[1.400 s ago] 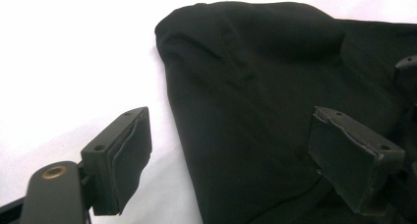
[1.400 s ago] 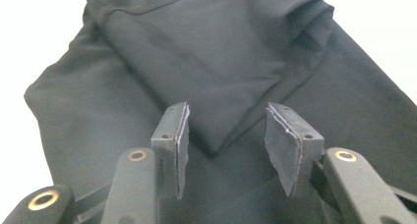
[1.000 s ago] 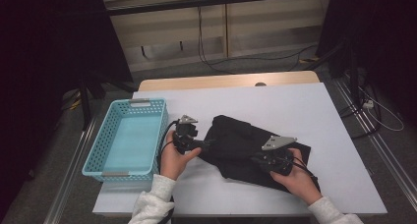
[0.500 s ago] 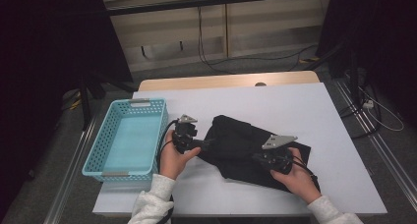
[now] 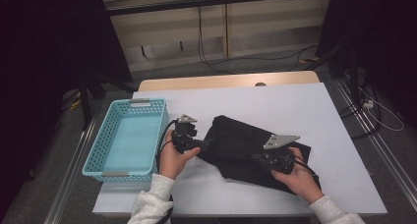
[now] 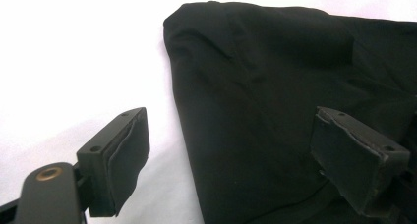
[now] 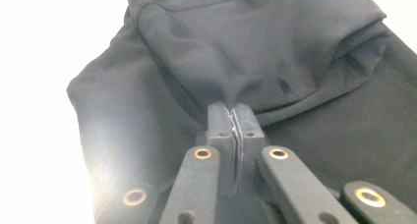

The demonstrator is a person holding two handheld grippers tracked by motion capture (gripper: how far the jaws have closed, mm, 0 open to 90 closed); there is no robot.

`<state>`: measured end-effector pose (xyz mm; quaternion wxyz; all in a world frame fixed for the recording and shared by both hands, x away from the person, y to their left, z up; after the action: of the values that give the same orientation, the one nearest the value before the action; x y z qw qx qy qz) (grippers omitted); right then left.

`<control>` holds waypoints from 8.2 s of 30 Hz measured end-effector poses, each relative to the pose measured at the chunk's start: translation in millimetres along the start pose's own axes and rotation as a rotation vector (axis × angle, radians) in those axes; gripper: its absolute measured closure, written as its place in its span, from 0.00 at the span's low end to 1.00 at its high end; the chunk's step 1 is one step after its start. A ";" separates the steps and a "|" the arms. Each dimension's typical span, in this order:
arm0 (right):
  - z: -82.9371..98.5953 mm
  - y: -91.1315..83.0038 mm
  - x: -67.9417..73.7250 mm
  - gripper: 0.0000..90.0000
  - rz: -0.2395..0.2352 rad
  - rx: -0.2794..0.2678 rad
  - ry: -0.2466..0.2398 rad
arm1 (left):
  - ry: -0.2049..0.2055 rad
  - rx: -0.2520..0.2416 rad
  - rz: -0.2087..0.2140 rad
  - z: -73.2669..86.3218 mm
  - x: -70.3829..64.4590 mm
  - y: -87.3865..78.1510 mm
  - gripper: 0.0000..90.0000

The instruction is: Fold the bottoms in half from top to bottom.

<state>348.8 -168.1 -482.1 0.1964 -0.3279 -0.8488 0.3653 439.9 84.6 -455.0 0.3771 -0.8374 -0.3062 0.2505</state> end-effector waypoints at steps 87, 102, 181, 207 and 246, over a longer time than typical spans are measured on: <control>15.1 -25.1 -1.6 0.99 0.007 -0.043 0.023 | -0.010 -0.022 -0.022 0.2 9.2 -10.8 0.14; 22.2 -35.8 -4.8 0.99 0.020 -0.054 0.038 | 0.007 -0.019 -0.014 0.3 6.5 -11.0 0.11; 41.8 -70.7 -13.7 0.99 0.048 -0.100 0.075 | 0.005 -0.013 -0.008 -1.7 8.1 -13.8 0.10; 48.8 -78.4 -15.5 0.99 0.059 -0.106 0.086 | 0.014 -0.012 -0.002 -4.1 5.8 -12.4 0.10; 55.6 -94.6 -17.1 0.99 0.073 -0.127 0.090 | 0.016 -0.012 -0.009 -3.8 8.3 -11.1 0.10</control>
<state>290.0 -256.4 -449.3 0.1995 -0.3866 -0.8480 0.3026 444.5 94.4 -445.5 0.3755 -0.8403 -0.3085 0.2402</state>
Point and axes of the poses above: each handheld gripper's, and its own axes: y roughly forward along the jaws, z roughly out of its underside, x roughly to its left, the point moved 4 cm from there along y, roughly forward along the jaws, and after that the axes turned 10 degrees about x, right-handed, at the moved point
